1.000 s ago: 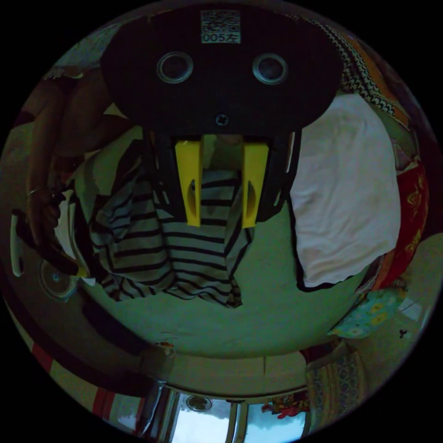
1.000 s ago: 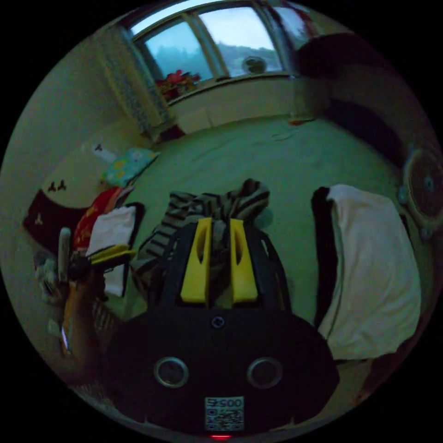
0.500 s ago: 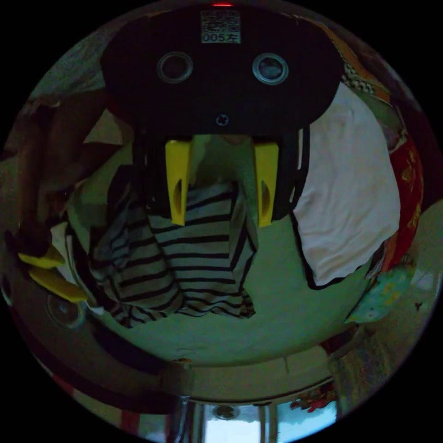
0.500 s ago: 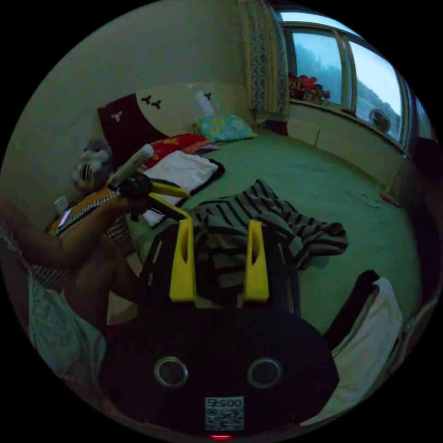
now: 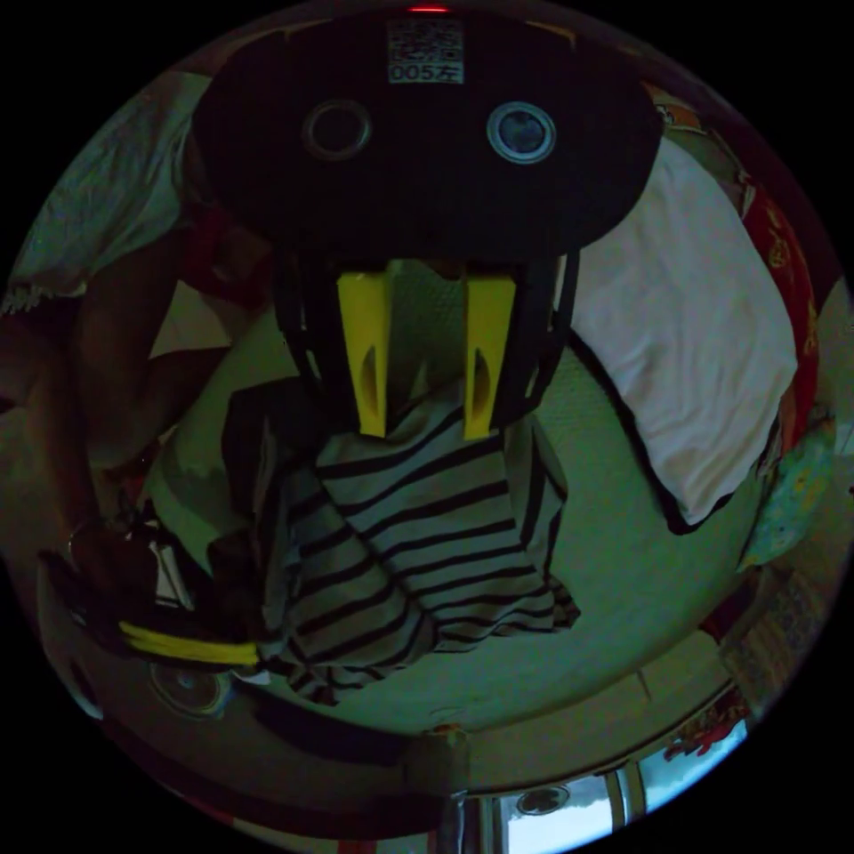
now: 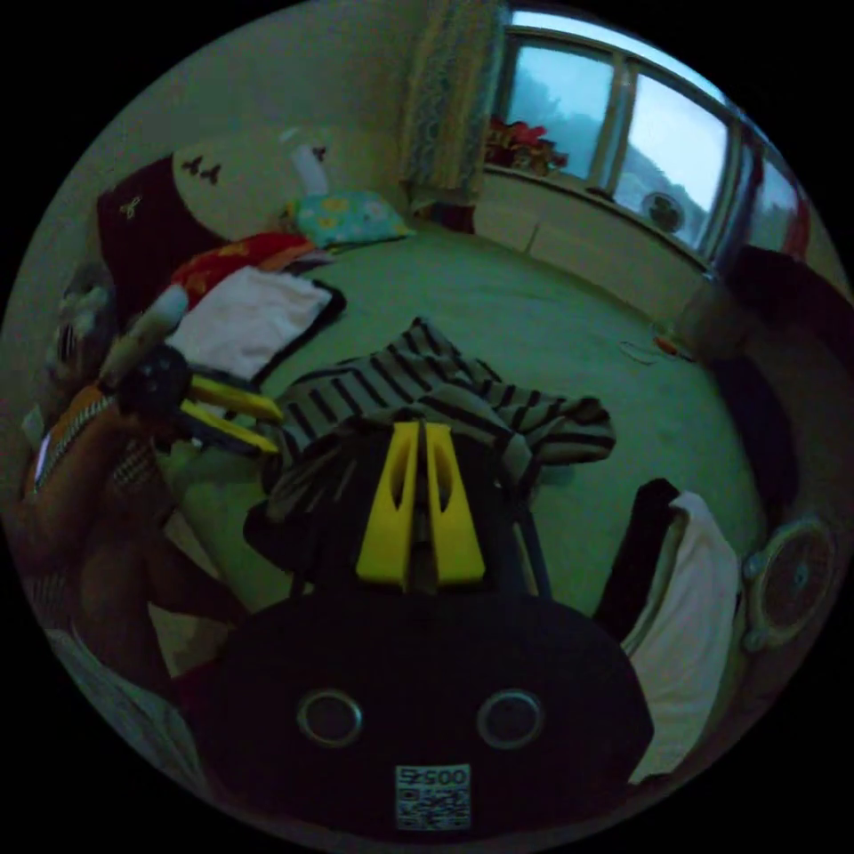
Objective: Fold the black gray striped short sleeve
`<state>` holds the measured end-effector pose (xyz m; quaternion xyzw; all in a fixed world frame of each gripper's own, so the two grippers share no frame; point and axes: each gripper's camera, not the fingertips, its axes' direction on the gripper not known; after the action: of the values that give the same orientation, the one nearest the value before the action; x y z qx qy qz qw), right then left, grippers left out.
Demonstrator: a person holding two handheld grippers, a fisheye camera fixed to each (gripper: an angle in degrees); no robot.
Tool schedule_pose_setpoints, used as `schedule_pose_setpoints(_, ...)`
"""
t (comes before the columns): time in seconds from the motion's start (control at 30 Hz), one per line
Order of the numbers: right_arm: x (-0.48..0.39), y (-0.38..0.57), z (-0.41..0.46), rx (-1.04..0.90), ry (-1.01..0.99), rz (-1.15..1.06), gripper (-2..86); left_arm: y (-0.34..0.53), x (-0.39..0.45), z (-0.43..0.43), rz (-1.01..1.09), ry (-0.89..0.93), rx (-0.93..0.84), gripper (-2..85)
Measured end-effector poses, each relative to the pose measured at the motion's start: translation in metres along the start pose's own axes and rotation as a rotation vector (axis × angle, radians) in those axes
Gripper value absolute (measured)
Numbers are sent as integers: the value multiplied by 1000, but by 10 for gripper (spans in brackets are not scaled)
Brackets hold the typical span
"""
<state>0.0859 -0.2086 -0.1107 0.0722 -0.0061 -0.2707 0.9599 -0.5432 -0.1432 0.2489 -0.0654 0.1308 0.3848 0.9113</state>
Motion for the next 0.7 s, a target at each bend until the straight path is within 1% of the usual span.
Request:
schedule_pose_setpoints(0.07,21,6,-13,72,62,113,-17,-6,3,0,6,-6,-9,121)
schedule_pose_setpoints(0.17,46,13,-26,128,135,239,-17,-13,5,-6,21,1,4,125)
schedule_pose_setpoints(0.23,59,18,-31,129,149,301,-17,-15,7,-14,47,27,44,131)
schedule_pose_setpoints(0.37,88,29,-40,162,197,446,-17,-23,12,-17,90,49,59,138)
schedule_pose_setpoints(0.57,117,38,-48,174,253,517,-17,-50,29,-6,176,33,0,136)
schedule_pose_setpoints(0.7,139,44,-49,172,258,591,-17,-59,31,-19,212,71,33,132)
